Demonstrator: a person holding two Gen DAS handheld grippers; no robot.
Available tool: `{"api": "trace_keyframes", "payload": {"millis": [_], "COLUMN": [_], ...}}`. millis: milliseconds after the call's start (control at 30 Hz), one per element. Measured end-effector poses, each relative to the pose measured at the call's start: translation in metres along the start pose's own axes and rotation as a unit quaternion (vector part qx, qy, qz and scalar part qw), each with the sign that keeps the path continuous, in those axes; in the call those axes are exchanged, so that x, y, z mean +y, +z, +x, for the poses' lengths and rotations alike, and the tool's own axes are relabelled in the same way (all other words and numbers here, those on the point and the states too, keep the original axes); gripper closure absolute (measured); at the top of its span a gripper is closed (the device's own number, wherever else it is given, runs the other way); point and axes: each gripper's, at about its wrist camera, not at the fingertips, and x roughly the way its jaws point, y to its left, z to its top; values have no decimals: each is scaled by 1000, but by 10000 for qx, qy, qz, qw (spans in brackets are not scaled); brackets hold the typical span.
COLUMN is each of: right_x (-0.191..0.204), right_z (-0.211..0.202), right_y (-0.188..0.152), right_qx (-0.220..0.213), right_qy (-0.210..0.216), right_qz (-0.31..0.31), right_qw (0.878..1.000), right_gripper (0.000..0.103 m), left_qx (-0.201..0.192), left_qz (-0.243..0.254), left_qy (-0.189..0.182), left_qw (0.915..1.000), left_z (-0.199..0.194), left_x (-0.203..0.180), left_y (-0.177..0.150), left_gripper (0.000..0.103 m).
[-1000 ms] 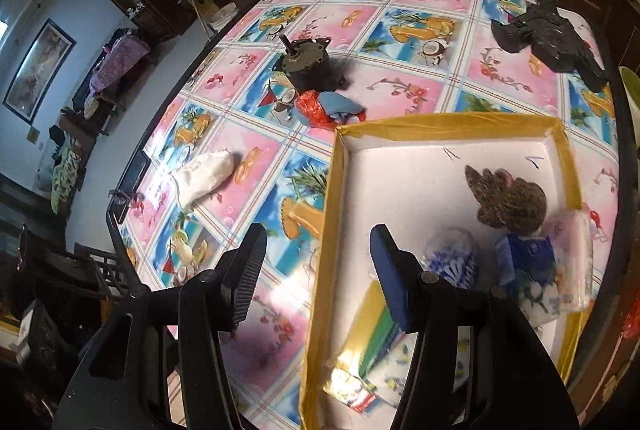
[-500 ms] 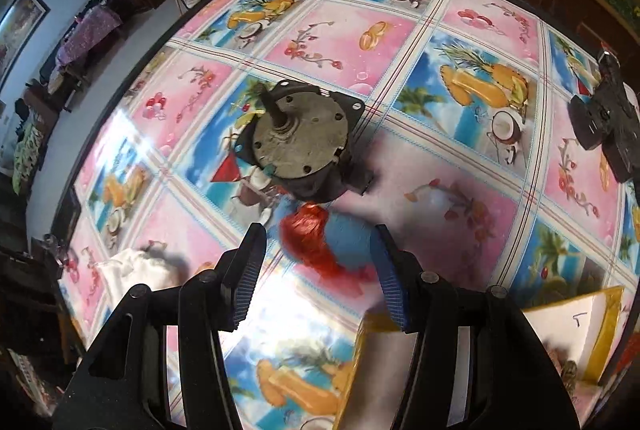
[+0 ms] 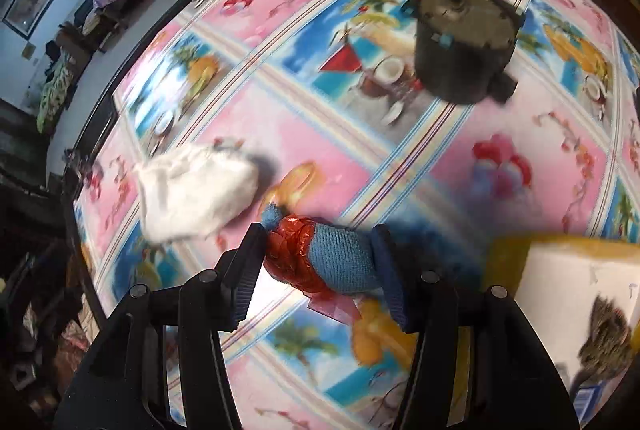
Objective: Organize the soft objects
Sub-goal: 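Grasp the blue-red knitted toy with the right gripper while the left grasps the white cloth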
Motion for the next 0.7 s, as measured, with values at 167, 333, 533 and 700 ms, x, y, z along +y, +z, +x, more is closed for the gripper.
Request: {"api": "trace_keyframes", "payload": {"millis": [167, 333, 533, 700], "right_x": [16, 21, 17, 18], "right_z": [-4, -14, -21, -22], "right_y": [-44, -74, -93, -100], "right_qx": [264, 272, 186, 146], "right_qy": [127, 98, 103, 83], "right_qz": [-411, -506, -309, -292], "right_qw": [9987, 9983, 9993, 9994], "right_gripper": [48, 48, 48, 48], "left_qx": [230, 686, 707, 639], "left_qz": [472, 948, 540, 85], "left_qy": [-197, 73, 98, -30], "left_qw": [9984, 9931, 9960, 9979], "left_z": [40, 92, 109, 81], "left_x": [-16, -39, -30, -18], "left_y": [28, 42, 36, 1], "left_gripper": [40, 40, 88, 90]}}
